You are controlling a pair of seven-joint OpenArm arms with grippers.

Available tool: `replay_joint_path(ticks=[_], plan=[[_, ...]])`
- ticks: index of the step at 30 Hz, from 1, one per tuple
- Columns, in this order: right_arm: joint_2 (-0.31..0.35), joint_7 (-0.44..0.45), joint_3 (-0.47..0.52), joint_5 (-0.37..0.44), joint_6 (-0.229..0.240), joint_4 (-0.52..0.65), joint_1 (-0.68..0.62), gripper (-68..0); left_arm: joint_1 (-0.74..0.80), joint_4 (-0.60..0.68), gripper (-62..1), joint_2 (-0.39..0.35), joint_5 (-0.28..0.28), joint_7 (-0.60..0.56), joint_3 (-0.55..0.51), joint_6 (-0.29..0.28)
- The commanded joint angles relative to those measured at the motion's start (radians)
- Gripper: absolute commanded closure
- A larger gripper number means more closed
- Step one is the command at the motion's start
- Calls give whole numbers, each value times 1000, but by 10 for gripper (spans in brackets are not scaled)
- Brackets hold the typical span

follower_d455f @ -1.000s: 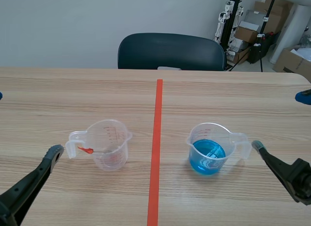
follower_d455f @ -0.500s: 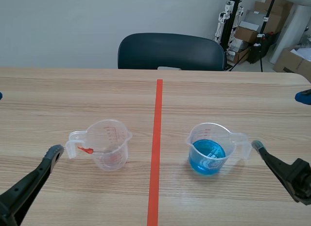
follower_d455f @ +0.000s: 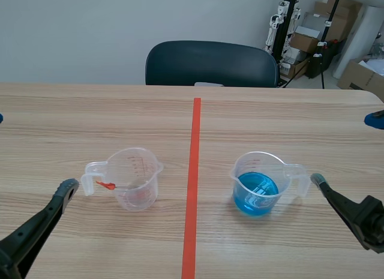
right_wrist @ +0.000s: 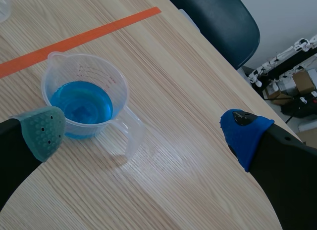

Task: Do the redox reaction experiment. return to the home posture

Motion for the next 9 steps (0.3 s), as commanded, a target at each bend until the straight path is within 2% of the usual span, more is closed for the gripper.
replay_joint_path(ticks=[1, 9], plan=[[5, 14, 2, 7, -7, 18, 1, -679, -3, 9, -623, 5, -7, -14, 1, 3], [5, 11, 2, 7, -7, 18, 1, -679, -3, 9, -623, 5, -7, -14, 1, 3]])
